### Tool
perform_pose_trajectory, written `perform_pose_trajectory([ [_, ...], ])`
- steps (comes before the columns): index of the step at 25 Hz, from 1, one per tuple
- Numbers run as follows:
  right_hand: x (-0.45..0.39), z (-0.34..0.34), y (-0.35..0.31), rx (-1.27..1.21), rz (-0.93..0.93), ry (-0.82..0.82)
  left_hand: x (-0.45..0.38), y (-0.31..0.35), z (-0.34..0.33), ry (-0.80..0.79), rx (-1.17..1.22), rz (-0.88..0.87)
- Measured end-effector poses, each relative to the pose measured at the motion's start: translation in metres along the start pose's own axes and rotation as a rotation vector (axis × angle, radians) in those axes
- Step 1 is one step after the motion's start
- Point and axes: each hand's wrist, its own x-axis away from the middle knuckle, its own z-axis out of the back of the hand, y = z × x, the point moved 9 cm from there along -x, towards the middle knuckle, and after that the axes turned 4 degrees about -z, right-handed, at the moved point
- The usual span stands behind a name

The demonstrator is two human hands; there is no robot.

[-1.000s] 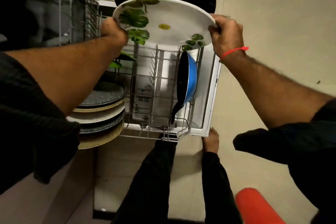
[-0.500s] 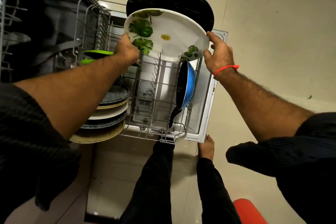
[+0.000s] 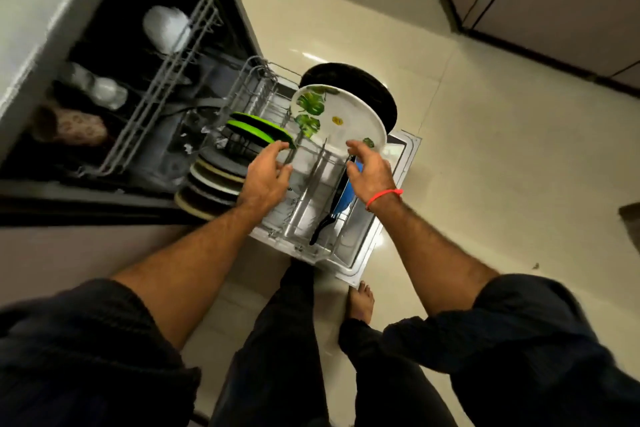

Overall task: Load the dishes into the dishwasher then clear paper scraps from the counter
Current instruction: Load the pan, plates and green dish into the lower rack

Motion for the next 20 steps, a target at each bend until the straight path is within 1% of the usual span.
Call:
perform_pose_trajectory([
  [4, 0.084, -0.015, -0.072, 0.048, 0.121, -0.148, 0.107, 0.035, 0.077, 0.203, 0.012, -0.033],
  [8, 0.155, -0.063, -0.148, 0.131, 0.295, -0.342, 0.201, 0.022, 0.150, 0.433, 0.034, 0.004],
  [12, 0.233, -0.129, -0.227, 0.233, 0.527, -0.498, 0.300, -0.017, 0.228, 0.679, 0.018, 0.102],
  [15, 0.299, -0.193, -0.283, 0.272, 0.675, -0.624, 0.377, -0.054, 0.288, 0.861, -0.003, 0.158],
  [18, 0.372, -0.261, -0.333, 0.249, 0.765, -0.715, 0.460, -0.103, 0.342, 1.006, 0.010, 0.250],
  [20, 0.432, -0.317, -0.361, 0.227, 0.814, -0.794, 0.530, -0.144, 0.379, 1.112, 0.028, 0.332],
])
